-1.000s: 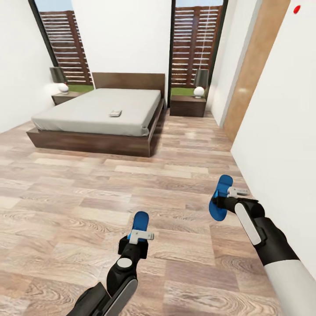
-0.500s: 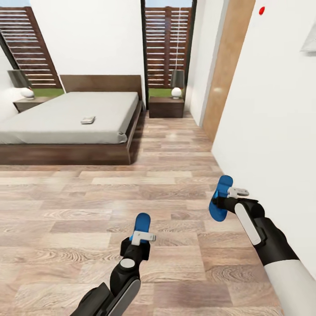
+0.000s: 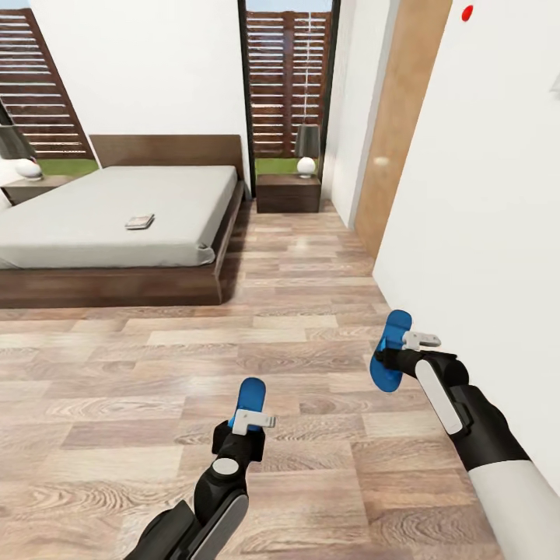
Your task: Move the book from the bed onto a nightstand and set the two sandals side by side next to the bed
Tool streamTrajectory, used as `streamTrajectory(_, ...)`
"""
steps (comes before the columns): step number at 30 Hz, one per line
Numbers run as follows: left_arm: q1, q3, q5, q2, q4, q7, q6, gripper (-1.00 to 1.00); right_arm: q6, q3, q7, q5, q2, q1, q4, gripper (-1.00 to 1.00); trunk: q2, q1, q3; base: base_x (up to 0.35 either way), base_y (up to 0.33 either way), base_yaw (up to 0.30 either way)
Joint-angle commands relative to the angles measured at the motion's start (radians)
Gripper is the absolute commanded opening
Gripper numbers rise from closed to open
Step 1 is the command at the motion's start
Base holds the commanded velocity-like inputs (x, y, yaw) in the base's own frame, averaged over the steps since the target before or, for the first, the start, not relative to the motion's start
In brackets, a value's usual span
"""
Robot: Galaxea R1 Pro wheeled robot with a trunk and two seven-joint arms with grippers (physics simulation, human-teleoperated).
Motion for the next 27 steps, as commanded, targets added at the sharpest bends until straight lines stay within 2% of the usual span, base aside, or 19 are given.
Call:
streamTrajectory(1,-0.001,-0.003,0.008,0.001,-0.001,0.01,0.002,-1.0,0.002,0.006,-0.01,-0.009,-0.001,-0.001,-0.001,-1.0,0.0,0.0,-0.001,0.336,0.0,0.003)
streamTrajectory(6,-0.001,-0.003,0.008,0.001,-0.001,0.01,0.002,-1.0,0.002,0.024,-0.013,-0.009,-0.001,-0.001,0.001,-1.0,0.0,0.0,-0.001,0.336,0.0,0.083)
streamTrajectory(13,-0.001,-0.002,0.009,0.001,-0.001,0.01,0.002,-1.0,0.002,0.029,-0.015,-0.009,-0.001,-0.001,0.005,-1.0,0.0,0.0,-0.001,0.336,0.0,0.172)
streamTrajectory(27,-0.001,-0.002,0.012,-0.003,-0.001,0.01,0.002,-1.0,0.002,0.029,-0.013,-0.009,-0.001,-0.001,-0.001,-1.0,0.0,0.0,-0.001,0.336,0.0,0.022)
